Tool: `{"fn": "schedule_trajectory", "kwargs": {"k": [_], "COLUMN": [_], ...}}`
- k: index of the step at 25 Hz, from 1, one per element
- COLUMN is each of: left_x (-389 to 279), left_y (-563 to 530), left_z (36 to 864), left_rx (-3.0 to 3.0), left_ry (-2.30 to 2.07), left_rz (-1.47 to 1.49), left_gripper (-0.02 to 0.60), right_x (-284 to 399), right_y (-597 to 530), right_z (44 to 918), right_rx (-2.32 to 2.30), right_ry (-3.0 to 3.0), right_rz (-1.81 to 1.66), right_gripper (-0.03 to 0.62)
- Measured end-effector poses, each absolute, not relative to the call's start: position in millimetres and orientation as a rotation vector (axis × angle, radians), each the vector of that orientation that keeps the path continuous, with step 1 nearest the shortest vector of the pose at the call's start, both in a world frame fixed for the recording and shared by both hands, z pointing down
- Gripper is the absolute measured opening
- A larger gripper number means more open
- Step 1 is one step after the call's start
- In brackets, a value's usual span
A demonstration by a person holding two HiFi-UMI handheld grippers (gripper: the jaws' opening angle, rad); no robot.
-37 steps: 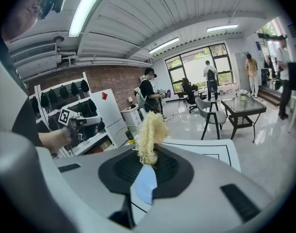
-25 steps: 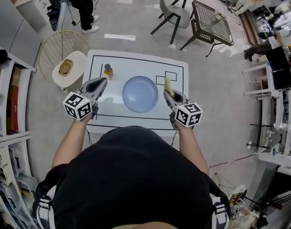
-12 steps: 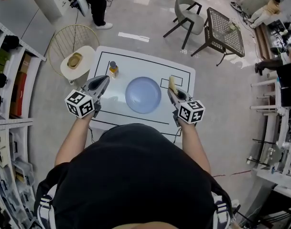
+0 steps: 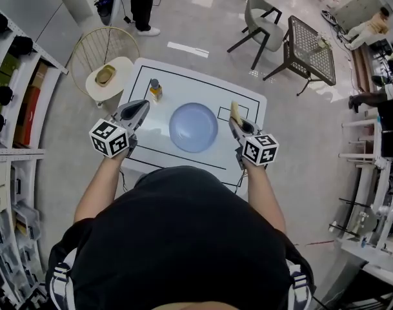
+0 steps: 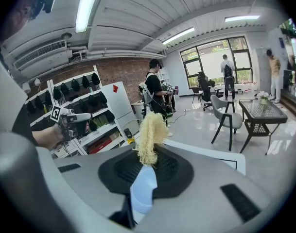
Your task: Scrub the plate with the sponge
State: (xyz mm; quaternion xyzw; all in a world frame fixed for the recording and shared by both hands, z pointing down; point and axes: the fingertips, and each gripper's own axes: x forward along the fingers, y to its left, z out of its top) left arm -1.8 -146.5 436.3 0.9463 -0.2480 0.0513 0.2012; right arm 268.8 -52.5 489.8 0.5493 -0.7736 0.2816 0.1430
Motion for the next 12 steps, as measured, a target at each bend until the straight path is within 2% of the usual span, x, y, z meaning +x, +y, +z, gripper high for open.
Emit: {"fn": "schedule_trajectory", "kwargs": {"k": [12], "left_x": [-10.3], "left_y": [-135.8], "left_z": [452.2], "left_rx": [2.617], "left_ry": [-0.738], "left_rz": [0.19], "left_gripper": [0.009], "right_x": [259.5], "right_y": [-60.3], "right_z": [536.1], "right_rx": [1.476], "right_ry": [-2.136], "right_rz": [0.857], "right_gripper": [0.044]}}
